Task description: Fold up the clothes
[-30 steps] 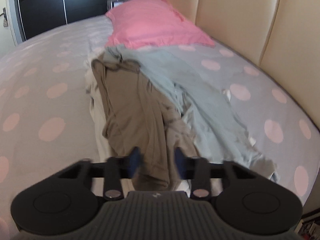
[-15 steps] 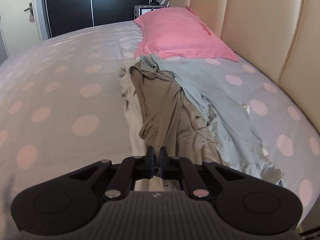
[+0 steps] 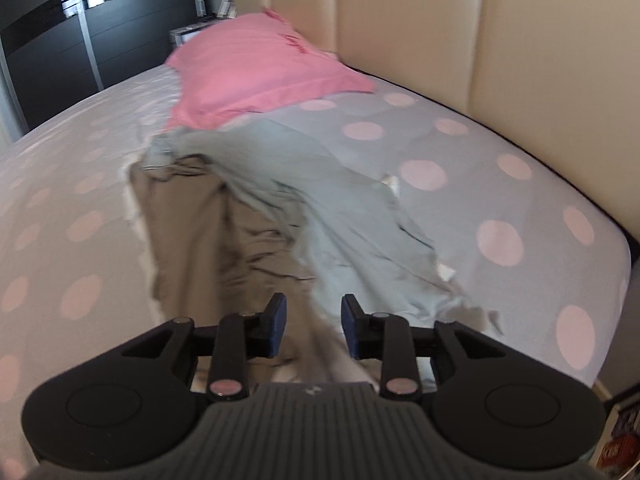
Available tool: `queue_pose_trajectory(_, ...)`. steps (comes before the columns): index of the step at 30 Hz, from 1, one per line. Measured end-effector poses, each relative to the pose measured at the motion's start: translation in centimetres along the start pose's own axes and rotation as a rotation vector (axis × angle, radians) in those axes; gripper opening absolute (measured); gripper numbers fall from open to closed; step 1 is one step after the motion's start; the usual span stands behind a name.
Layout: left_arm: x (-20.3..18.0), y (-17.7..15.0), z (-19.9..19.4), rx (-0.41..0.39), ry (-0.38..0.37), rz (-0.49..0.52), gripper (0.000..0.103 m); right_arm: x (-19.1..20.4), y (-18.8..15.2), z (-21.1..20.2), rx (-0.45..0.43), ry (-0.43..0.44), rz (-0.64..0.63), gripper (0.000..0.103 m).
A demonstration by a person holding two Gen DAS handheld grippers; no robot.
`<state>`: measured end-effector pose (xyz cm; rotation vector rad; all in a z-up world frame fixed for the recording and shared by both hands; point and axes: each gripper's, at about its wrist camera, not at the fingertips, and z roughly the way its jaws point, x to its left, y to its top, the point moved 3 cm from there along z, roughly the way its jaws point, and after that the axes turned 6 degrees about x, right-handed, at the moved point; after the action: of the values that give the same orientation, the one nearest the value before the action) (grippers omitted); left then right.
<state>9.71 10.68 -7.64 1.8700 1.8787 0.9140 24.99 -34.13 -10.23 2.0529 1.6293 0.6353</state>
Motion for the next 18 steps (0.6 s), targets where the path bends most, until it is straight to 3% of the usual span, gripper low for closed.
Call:
queue_pose_trajectory(4,0.0,0.1,1.3,0.024,0.02,0.014,0.099,-2.3,1.5,2.6,0.021,-0.018,0.071,0.059)
queue_pose_trajectory(9,-0.2,-0.3,3.0,0.064,0.036,0.034,0.099,-3.1,2.7,6.2,0.051,-0.067,0.052,0.062)
queue_pose_trajectory(11,-0.2,-0.5,3.4,0.078,0.043,0.038,0.099,-3.3,2.3,7.3,0.082,-0.056,0.052,0.042)
queue_pose_trajectory(12,-0.1,-0.6,3.6,0.084,0.046,0.037,0.099,-3.2,2.1,7.5,0.084,-0.064,0.042,0.019)
queue_pose_trajectory(13,-0.1,-0.6,3.8,0.088,0.046,0.034,0.099,-3.1,1.9,7.6,0.083,-0.076,0.03,0.005)
queue_pose_trajectory(18,0.1,-0.4,3.5,0.083,0.044,0.021,0.098,-2.8,2.4,5.4,0.026,-0.053,0.026,0.002)
